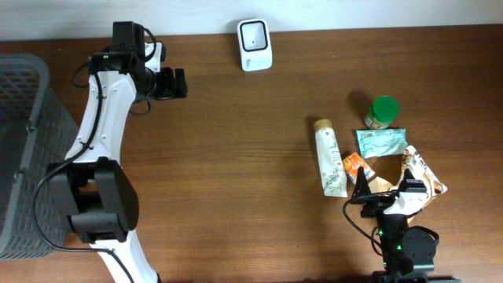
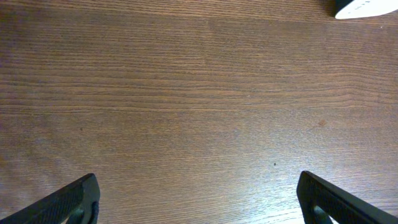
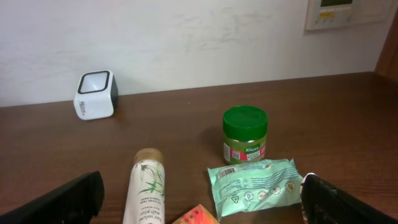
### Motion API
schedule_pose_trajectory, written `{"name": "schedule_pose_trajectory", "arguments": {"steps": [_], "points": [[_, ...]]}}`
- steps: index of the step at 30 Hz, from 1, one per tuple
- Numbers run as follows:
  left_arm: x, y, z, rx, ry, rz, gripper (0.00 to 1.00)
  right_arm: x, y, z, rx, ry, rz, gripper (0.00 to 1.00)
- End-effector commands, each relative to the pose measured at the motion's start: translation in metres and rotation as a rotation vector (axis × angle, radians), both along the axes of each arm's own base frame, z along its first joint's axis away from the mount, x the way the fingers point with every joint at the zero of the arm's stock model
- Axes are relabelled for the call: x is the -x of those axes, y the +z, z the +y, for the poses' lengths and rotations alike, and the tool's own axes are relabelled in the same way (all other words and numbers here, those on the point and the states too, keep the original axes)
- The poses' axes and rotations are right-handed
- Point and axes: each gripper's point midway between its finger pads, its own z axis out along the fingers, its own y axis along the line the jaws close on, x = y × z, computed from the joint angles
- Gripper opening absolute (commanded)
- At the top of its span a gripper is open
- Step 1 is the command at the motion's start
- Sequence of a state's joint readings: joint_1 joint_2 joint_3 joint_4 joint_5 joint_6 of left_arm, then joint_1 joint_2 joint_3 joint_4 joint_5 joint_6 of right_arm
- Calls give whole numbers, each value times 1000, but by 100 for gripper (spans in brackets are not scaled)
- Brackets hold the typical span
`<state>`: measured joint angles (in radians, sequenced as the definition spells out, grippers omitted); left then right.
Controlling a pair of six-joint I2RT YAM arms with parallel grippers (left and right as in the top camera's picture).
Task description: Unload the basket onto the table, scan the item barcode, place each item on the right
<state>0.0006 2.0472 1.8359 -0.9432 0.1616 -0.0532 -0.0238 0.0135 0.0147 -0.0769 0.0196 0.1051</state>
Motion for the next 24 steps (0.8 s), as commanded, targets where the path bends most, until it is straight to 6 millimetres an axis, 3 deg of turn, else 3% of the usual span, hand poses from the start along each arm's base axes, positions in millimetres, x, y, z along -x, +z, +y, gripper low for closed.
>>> {"name": "schedule_pose_trajectory", "arguments": {"steps": [1,3,5,7,8,10,13,17,21,24], "points": [[2,0,-1,7,9,7,99,0,-3,1,-8,6,2,98],[6,19,-2,8,9,-26,99,0,-3,1,-8,6,2,98],[23,62,7,-31,22,-96,99,0,-3,1,-8,6,2,98],[42,90,28,-92,69,-196,99,0,-3,1,-8,6,2,98],[51,106,41,-68,98,-340,99,0,-3,1,-8,6,2,98],[67,112,52,-49,118,-468,99,0,-3,1,-8,6,2,98],[117,106,49,-109,-23,-707,99,0,-3,1,-8,6,2,98],[165,85,41,-236,-100,-890,99,0,-3,1,-8,6,2,98],[206,58,39,-290,-79,-1016,99,0,-3,1,-8,6,2,98],[225,40,38,-313,-63,-1072,99,0,-3,1,-8,6,2,98]]}}
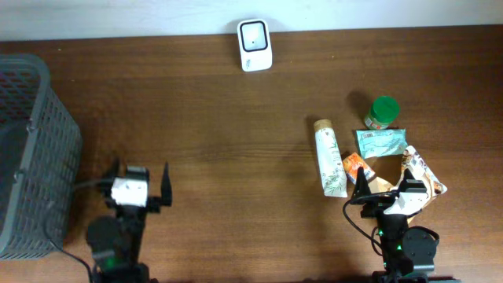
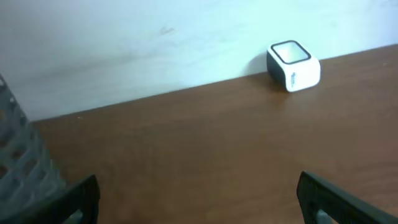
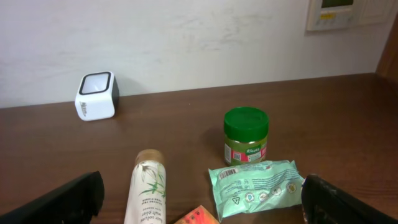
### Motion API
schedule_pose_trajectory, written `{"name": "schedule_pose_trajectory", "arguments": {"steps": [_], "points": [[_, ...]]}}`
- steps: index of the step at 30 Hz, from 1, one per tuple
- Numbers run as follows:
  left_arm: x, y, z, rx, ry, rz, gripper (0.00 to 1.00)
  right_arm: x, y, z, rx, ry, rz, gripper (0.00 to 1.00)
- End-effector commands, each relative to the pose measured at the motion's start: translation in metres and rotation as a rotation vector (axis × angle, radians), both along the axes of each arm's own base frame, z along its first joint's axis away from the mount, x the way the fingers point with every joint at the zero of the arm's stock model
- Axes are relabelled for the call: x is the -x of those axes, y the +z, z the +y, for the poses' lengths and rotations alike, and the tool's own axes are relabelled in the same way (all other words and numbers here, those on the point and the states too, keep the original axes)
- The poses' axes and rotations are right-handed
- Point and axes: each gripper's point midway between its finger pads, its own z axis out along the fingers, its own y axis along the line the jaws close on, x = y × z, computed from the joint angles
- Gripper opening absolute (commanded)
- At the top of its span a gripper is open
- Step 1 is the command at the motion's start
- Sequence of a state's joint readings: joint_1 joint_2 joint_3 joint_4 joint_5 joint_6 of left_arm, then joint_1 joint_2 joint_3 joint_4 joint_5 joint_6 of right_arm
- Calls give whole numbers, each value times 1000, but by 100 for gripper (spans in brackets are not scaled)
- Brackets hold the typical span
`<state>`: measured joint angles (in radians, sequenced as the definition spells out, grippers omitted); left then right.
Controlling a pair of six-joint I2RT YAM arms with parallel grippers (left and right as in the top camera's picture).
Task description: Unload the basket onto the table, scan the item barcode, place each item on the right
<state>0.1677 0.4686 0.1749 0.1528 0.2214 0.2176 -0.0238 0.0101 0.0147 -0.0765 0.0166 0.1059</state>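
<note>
The white barcode scanner (image 1: 255, 34) (image 2: 293, 65) (image 3: 96, 95) stands at the table's back edge. Items lie at the right: a white bamboo-print tube (image 1: 328, 157) (image 3: 145, 190), a green-lidded jar (image 1: 383, 112) (image 3: 246, 135), a mint packet (image 1: 381, 142) (image 3: 256, 186), an orange packet (image 1: 356, 166) and a brown snack bag (image 1: 424, 174). My right gripper (image 1: 383, 187) (image 3: 202, 193) rests open just in front of them, holding nothing. My left gripper (image 1: 141, 177) (image 2: 198, 190) is open and empty at the front left, facing the back wall.
A grey mesh basket (image 1: 31, 149) (image 2: 18, 168) stands at the left edge, close beside the left arm. The wall runs along the back of the wooden table (image 1: 220, 134). A wall panel (image 3: 339, 12) hangs at the upper right.
My left arm was stretched to the back left, gripper facing down over bare wood near the scanner. It now sits folded at the front left, still open. The right arm and items are unchanged.
</note>
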Motion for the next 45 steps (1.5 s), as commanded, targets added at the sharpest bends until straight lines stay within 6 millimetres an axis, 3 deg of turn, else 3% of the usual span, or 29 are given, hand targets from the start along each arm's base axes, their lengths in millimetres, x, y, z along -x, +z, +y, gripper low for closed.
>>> {"name": "schedule_pose_trajectory", "arguments": {"steps": [1,6,10,45], "points": [[16,-18,4,-39,38,-67,99,0,-4,0,-7,3,6,98],[29,-42,5,-51,49,0,99,0,-4,0,-7,3,6,98],[33,-23,3,-62,52,-84,99,0,-4,0,-7,3,6,98],[33,-25,3,-61,53,-76,99,0,-4,0,-7,3,6,98]]}}
